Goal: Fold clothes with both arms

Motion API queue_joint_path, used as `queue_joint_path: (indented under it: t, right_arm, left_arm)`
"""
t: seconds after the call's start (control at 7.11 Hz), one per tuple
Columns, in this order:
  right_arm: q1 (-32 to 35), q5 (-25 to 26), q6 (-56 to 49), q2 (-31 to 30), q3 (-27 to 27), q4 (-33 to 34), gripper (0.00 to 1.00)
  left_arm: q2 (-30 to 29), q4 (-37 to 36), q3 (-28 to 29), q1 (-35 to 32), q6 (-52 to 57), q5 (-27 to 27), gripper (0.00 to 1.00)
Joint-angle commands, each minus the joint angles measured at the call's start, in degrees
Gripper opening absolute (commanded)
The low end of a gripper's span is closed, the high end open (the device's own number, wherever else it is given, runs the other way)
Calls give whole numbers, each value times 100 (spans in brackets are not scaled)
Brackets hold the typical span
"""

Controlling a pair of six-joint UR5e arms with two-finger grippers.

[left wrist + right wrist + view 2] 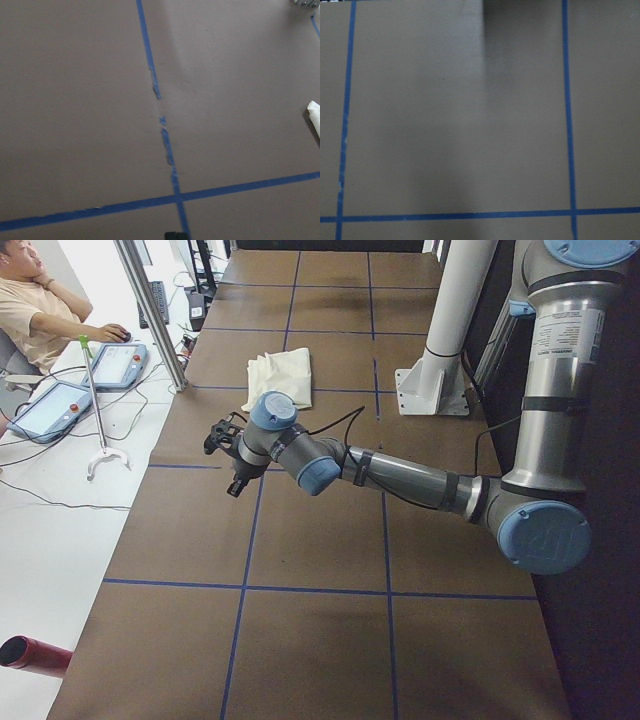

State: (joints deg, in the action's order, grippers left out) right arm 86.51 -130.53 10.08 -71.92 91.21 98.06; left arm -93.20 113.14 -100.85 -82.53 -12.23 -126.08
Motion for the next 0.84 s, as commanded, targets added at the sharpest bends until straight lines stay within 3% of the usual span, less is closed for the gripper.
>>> queue_joint_path:
  t: [0.0,0.14,0.28,0.7]
  right_arm:
    - [489,-7,-1303,-390,72,871,100]
    - [481,-112,-1306,-897,351,812,100]
    - [481,-156,-1315,-1103,467,811,100]
    - [464,-157,-1298,-1342,609,803,100]
  left_arm:
    - [89,-2315,-75,-940,1547,-75,99]
    - [962,-2288,-162,-923,1549,-606,100]
    - [1153,-2314,-354,-923,1549,-837,100]
    - [1173,-2288,-409,-914,1540,-857,100]
